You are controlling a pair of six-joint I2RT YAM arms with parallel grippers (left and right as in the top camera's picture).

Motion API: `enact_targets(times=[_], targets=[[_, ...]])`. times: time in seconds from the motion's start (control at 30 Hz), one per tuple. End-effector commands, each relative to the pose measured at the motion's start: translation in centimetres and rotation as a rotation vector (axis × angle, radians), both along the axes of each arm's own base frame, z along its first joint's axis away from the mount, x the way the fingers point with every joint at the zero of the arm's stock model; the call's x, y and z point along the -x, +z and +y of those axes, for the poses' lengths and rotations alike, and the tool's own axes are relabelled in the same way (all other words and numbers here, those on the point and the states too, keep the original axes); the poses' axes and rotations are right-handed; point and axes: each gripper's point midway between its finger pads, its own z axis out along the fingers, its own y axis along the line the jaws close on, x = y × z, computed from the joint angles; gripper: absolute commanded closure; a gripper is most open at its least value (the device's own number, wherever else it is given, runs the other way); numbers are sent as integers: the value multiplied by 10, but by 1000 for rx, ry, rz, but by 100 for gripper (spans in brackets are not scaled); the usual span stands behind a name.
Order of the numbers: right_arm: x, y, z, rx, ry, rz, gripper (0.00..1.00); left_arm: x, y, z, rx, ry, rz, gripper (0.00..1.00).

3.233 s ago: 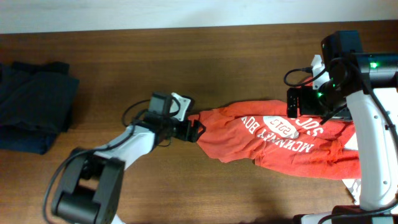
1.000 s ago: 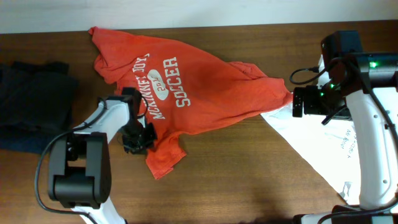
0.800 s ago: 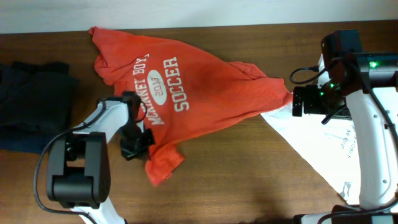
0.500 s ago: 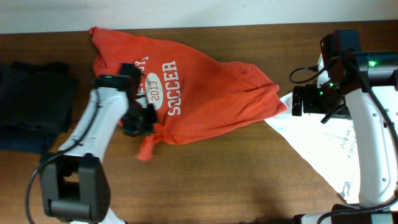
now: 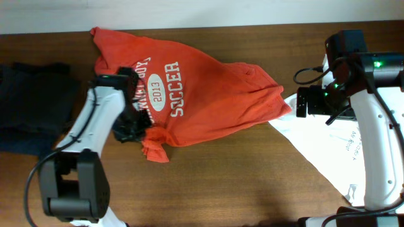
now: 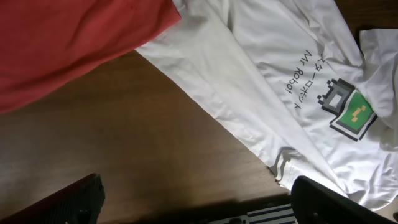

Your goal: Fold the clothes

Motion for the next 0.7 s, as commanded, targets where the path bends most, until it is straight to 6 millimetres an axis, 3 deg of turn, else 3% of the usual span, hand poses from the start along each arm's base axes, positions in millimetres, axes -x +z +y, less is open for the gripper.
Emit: enact_targets(times=[0.0,0.1,0.2,0.27,0.47,0.53,0.57,0.67], targets=[[-1,0,-6,22,-17,0,1,-7,-5,23,15,96,-52,61],[-1,0,-6,23,-16,0,1,-3,-32,47,1,234,-59,59],[-1,0,-6,22,-16,-1,1,4,-40,57,25,308,-39,59],[-3,1,-6,22,-17,-9,1,1,-43,47,76,307,-52,59],[-4,1,-6,22,-17,-11,1,4,-63,-11,210,241,-67,59],[-4,1,-6,22,-16,-11,1,-21,-65,-25,228,196,-180,59],[-3,1,-6,22,-16,-10,1,-46,-59,-33,259,169,-283,60],[-1,0,-6,22,-16,-2,1,-95,-30,-48,357,132,-469,60]])
